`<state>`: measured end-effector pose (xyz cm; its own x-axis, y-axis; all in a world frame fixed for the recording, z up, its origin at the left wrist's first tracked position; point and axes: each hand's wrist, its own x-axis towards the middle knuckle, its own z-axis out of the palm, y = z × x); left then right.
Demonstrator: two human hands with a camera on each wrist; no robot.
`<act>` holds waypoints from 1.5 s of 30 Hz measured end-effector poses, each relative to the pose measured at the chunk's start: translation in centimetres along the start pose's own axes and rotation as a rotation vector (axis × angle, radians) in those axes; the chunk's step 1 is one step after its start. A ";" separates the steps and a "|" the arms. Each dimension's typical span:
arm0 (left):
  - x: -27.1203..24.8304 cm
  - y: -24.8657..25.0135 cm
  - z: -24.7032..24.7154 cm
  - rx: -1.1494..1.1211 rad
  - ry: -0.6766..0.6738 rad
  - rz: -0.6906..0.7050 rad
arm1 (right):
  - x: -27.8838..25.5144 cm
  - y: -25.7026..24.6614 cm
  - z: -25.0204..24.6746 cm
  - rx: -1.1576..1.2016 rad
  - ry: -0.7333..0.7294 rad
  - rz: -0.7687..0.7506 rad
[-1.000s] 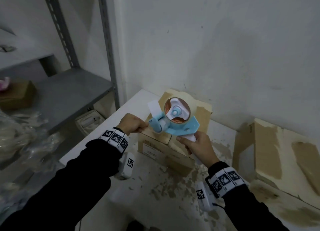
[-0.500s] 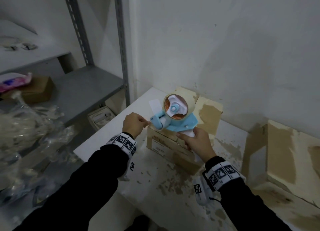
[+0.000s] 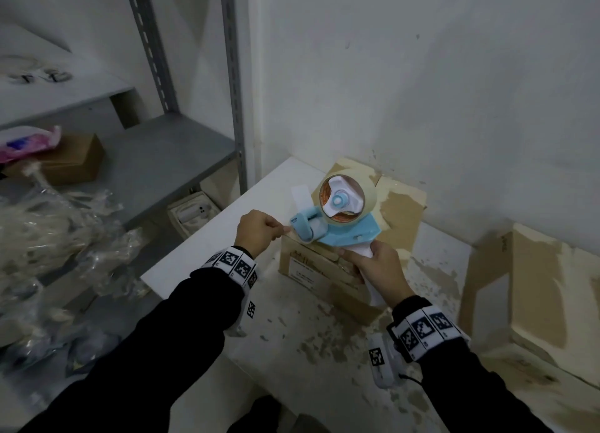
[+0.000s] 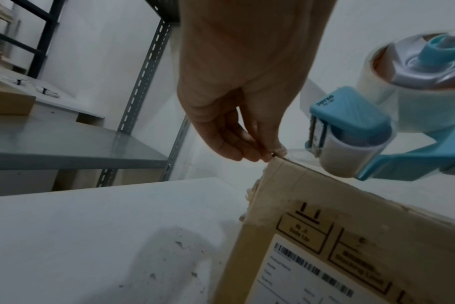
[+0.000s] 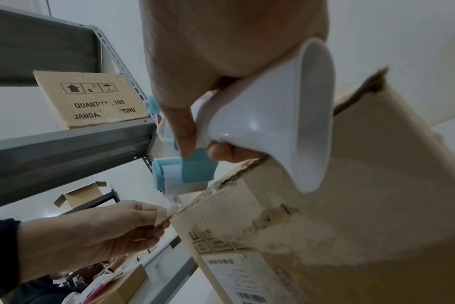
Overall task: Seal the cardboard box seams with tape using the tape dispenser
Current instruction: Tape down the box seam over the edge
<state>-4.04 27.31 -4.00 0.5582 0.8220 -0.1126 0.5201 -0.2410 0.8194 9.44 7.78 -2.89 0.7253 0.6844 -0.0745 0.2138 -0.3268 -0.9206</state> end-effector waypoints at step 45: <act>-0.7 -3.4 2.6 0.237 0.042 0.708 | -0.2 -1.9 -1.2 -0.170 -0.237 -0.010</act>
<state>-4.53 26.23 -8.15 0.7887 0.4471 0.4220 0.1740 -0.8207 0.5443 9.69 7.50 -0.69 0.5537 0.8149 -0.1715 0.3414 -0.4100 -0.8458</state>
